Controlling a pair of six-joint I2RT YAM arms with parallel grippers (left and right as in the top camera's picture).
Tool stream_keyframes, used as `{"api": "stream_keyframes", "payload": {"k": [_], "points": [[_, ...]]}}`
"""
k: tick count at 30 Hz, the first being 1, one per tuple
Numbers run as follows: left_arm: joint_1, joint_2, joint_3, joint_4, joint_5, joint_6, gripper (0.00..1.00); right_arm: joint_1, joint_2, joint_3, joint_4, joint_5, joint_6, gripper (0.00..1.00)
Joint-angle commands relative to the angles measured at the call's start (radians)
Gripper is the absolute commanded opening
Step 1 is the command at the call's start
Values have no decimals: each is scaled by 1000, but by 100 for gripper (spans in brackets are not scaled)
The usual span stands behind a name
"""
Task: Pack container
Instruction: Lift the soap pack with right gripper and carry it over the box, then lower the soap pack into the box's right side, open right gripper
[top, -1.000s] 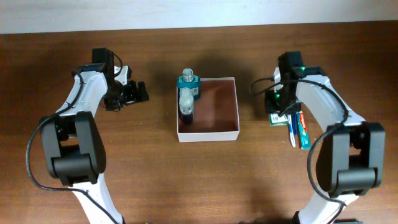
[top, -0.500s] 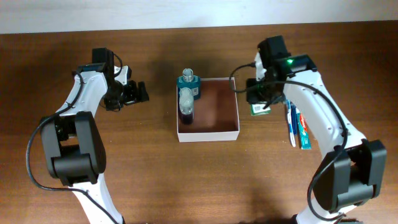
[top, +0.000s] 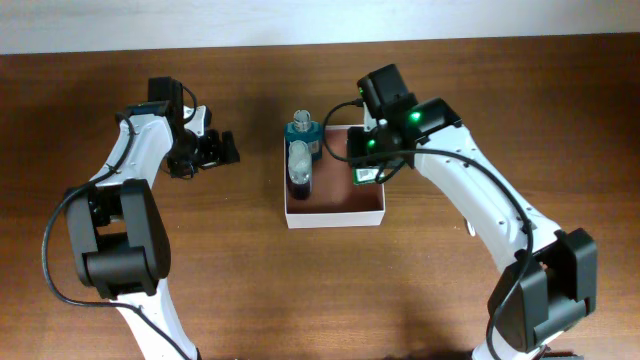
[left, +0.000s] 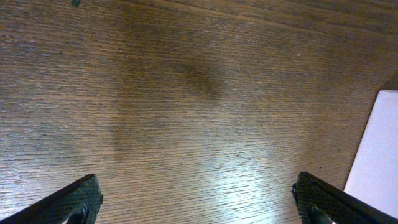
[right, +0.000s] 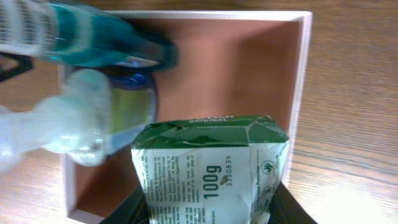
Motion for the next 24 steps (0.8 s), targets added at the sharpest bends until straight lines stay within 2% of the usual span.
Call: {"api": "stream_keyframes", "payload": {"k": [1,24], "points": [[1,-4,-3,2,-3,12,99,27,-26,13,26,-2,61,33],[1,-4,-3,2,-3,12,99,61,124,0,48,135,72,33]]}}
